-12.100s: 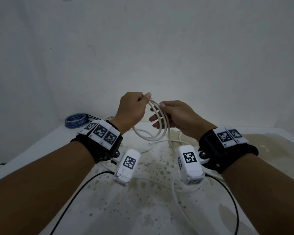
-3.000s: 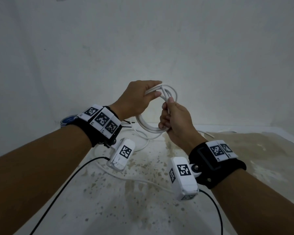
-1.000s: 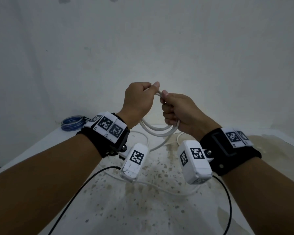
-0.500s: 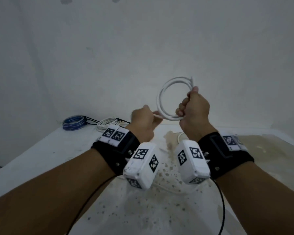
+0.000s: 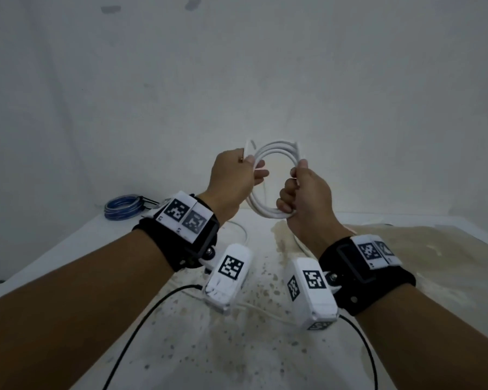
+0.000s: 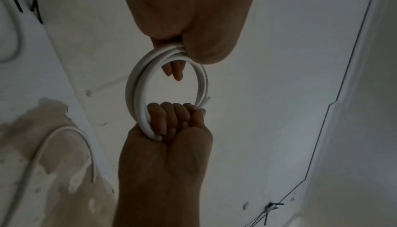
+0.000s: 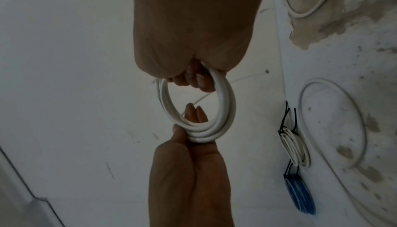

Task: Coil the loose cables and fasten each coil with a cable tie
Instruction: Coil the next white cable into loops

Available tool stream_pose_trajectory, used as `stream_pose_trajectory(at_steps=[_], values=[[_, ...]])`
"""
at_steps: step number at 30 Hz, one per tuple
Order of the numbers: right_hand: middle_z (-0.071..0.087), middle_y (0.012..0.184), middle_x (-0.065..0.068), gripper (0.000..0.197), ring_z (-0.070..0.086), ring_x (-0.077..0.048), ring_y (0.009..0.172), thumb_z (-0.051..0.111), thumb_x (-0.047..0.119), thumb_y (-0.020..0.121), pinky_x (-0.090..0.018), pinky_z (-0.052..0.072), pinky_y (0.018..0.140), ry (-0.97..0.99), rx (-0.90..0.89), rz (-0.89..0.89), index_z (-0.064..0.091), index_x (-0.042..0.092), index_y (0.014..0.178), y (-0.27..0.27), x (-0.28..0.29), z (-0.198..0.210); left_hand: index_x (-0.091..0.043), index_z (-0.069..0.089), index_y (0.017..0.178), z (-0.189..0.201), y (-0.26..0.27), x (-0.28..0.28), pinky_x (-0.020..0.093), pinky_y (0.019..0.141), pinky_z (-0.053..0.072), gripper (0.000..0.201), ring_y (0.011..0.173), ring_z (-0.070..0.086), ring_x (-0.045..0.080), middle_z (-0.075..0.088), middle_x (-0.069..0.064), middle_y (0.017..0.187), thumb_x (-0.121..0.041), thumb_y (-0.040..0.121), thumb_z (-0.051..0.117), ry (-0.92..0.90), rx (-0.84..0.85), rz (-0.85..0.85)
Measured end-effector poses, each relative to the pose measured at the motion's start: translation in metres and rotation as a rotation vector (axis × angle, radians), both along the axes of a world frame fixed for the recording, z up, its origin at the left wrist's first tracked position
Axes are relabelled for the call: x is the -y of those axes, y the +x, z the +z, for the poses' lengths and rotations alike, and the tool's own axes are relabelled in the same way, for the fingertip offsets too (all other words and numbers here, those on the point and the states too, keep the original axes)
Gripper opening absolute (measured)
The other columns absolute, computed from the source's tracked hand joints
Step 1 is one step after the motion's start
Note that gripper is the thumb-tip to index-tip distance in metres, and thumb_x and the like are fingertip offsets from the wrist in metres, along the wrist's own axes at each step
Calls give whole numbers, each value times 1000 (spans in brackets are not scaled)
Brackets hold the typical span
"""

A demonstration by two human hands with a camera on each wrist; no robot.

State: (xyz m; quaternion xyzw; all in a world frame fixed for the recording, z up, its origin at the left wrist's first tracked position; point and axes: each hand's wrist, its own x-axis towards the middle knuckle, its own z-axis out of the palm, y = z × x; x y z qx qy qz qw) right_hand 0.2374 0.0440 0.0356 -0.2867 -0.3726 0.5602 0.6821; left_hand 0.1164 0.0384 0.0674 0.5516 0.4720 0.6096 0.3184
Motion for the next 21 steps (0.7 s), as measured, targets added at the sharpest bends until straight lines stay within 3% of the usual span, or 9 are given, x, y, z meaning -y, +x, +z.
stream_pose_trajectory(at_steps=[4,9,11,15,17,19,21], values=[[26,48,4,34,19,-10,38,40,32,106,-20,20,38,19,97,73,44,15,77,-1,2,-1,-8,69,107,1,-11,-1,20,60,55,29,60,65,5,73,2,93,-19,104,42,125,-202,0],[26,47,5,34,20,-10,38,40,31,106,-19,22,38,78,280,124,45,14,76,-2,5,-4,-7,71,104,19,-22,-5,17,57,51,23,58,62,1,69,0,79,-14,101,49,141,-405,-50],[28,46,6,35,21,-10,37,40,31,106,-19,22,39,106,302,117,45,14,76,-3,4,0,-5,70,106,26,-26,-7,17,58,51,21,59,63,2,69,0,78,-11,100,51,97,-354,-97],[29,46,6,35,22,-10,38,40,31,106,-19,22,39,137,381,115,45,14,75,0,3,7,-3,69,110,29,-34,-6,20,60,52,20,74,71,12,73,9,94,-7,99,54,4,-137,-214],[30,46,6,35,22,-10,39,41,31,106,-20,22,39,137,425,136,45,14,75,2,3,7,-5,69,113,29,-35,-4,21,57,50,21,73,71,13,74,7,94,-8,100,52,-20,-119,-248],[32,46,7,35,22,-10,39,42,32,105,-20,22,40,146,474,162,45,14,75,2,4,6,-7,71,111,29,-33,-1,21,50,45,24,58,63,9,71,-1,75,-14,102,50,-7,-225,-233],[33,46,7,36,22,-9,39,42,33,105,-20,22,40,166,524,173,45,14,75,2,5,7,-7,73,101,29,-29,0,20,44,40,32,43,49,6,57,-8,49,-25,104,47,45,-419,-180]])
